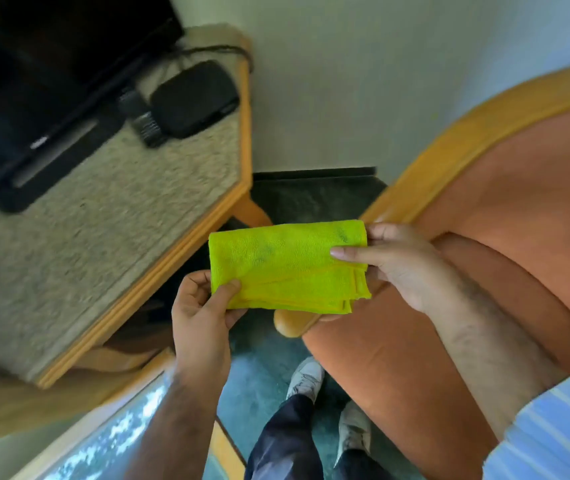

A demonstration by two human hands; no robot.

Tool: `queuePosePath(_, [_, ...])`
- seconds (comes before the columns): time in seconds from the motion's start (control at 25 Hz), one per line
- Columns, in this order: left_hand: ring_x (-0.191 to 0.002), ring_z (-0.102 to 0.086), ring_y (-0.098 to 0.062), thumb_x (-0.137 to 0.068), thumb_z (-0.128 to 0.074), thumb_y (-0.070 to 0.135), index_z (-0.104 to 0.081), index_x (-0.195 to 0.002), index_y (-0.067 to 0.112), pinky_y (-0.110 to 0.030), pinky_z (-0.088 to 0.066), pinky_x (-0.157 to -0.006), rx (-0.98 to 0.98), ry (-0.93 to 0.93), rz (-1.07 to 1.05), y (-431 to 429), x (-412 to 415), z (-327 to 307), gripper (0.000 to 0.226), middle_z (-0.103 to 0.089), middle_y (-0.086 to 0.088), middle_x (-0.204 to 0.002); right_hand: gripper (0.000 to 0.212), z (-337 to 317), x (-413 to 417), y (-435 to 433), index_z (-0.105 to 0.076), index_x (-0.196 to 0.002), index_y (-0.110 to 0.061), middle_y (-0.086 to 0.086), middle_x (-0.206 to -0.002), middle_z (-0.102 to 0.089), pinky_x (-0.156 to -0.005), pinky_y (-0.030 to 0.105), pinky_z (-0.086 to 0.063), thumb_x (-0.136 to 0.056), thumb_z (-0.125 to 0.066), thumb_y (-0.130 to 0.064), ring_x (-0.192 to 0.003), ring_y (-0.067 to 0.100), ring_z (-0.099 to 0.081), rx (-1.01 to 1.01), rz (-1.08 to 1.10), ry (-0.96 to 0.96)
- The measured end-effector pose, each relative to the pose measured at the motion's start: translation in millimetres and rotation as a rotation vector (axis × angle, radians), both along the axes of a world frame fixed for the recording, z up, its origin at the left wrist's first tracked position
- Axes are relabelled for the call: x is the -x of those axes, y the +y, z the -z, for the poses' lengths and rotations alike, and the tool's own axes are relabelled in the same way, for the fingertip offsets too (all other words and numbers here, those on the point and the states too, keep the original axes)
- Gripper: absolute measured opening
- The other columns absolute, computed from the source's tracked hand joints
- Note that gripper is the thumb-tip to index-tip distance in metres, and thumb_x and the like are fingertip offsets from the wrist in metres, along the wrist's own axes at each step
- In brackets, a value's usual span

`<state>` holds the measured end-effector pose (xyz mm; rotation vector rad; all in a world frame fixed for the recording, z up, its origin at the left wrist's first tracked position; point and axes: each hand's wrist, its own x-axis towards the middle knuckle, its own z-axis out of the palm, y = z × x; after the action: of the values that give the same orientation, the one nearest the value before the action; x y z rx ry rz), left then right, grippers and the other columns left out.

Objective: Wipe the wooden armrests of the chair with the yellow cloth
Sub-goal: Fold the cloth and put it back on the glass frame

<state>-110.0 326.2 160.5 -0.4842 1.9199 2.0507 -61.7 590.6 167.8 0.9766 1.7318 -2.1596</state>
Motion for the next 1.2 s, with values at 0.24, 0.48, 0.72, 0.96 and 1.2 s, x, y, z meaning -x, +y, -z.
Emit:
queuePosePath(0.24, [-0.079, -0.065, -0.019, -0.091, -0.069, -0.002, -0.059, -0.088, 0.016, -0.034, -0.065, -0.067, 0.143, -0.06, -0.355, -150.6, -45.6, 37.9, 0.021, -0.062, -0.007, -0.089, 0.018, 45.0, 55.3, -153.7, -0.079, -0.082, -0.016, 0.004, -0.087, -0.083, -0.071, 0.029, -0.066, -0.081, -0.083, 0.001, -0.08, 0.019, -0.079, -0.001, -0.396, -0.03])
queuePosePath(0.48, [-0.085, -0.065, -0.023, -0.089, -0.076, 0.005, -0.069, -0.092, 0.012, -0.025, -0.064, -0.063, 0.315, -0.253, -0.599, -279.7, -116.8, 113.7, 0.011, -0.068, -0.011, -0.091, 0.02, 144.6, 46.3, -306.0, -0.076, -0.087, -0.015, 0.026, -0.114, -0.077, -0.098, 0.054, -0.061, -0.087, -0.078, 0.004, -0.101, 0.035, -0.075, -0.078, -0.709, -0.114])
queuePosePath(0.72, [-0.064, -0.063, -0.021, -0.079, -0.087, 0.02, -0.074, -0.086, 0.01, -0.044, -0.066, -0.074, 0.581, -0.464, -0.692, -356.6, -145.9, 208.1, 0.018, -0.068, -0.007, -0.075, 0.025, 239.0, 35.0, -410.4, -0.081, -0.096, -0.003, 0.02, -0.099, -0.082, -0.089, 0.055, -0.063, -0.074, -0.093, -0.011, -0.095, 0.036, -0.078, -0.38, -0.815, -0.098])
queuePosePath(0.96, [-0.083, -0.072, -0.034, -0.077, -0.087, 0.035, -0.071, -0.082, 0.012, -0.035, -0.05, -0.071, 0.866, -0.509, -0.482, -387.3, -132.4, 262.4, 0.029, -0.071, -0.006, -0.078, 0.029, 285.1, 38.6, -443.9, -0.081, -0.094, -0.006, 0.013, -0.094, -0.083, -0.074, 0.033, -0.06, -0.074, -0.094, -0.021, -0.087, 0.028, -0.077, -0.657, -0.917, -0.045])
queuePosePath(1.2, [-0.106, -0.066, -0.039, -0.085, -0.079, 0.039, -0.068, -0.105, 0.012, -0.045, -0.052, -0.084, 1.077, -0.485, -0.306, -387.7, -124.5, 284.6, 0.036, -0.072, -0.016, -0.111, 0.044, 297.4, 35.0, -446.3, -0.069, -0.1, -0.009, 0.011, -0.106, -0.076, -0.073, 0.035, -0.058, -0.074, -0.095, -0.035, -0.092, 0.029, -0.07, -0.848, -0.943, -0.031])
